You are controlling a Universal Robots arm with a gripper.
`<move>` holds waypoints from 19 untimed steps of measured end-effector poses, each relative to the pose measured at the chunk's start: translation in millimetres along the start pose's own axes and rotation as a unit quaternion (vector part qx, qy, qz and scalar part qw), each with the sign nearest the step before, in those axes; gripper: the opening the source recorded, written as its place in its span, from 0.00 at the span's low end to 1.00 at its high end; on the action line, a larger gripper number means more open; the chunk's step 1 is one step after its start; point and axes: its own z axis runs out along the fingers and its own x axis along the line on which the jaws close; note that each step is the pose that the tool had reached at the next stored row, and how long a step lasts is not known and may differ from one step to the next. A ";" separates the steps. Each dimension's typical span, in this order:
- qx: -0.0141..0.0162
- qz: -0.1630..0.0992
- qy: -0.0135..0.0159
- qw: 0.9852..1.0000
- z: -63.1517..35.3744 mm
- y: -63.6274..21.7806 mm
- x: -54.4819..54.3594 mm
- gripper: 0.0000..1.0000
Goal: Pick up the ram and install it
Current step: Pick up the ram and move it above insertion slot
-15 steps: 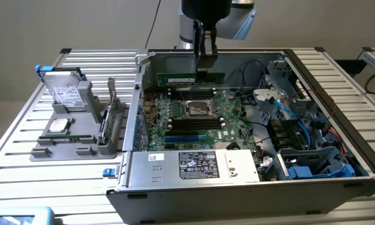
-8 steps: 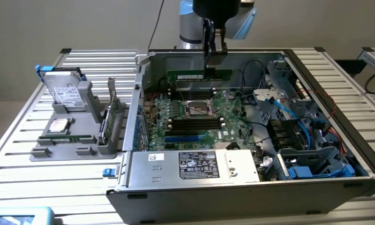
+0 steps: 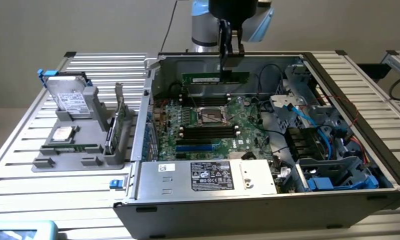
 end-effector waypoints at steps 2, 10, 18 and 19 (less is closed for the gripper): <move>0.000 0.000 -0.005 1.000 1.8 0.1 -0.1 0.13; 0.000 0.000 -0.001 1.000 10.0 0.1 0.1 0.13; -0.001 0.000 0.002 1.000 19.2 -0.3 -0.9 0.13; -0.001 0.000 0.003 1.000 20.3 -0.2 -1.4 0.13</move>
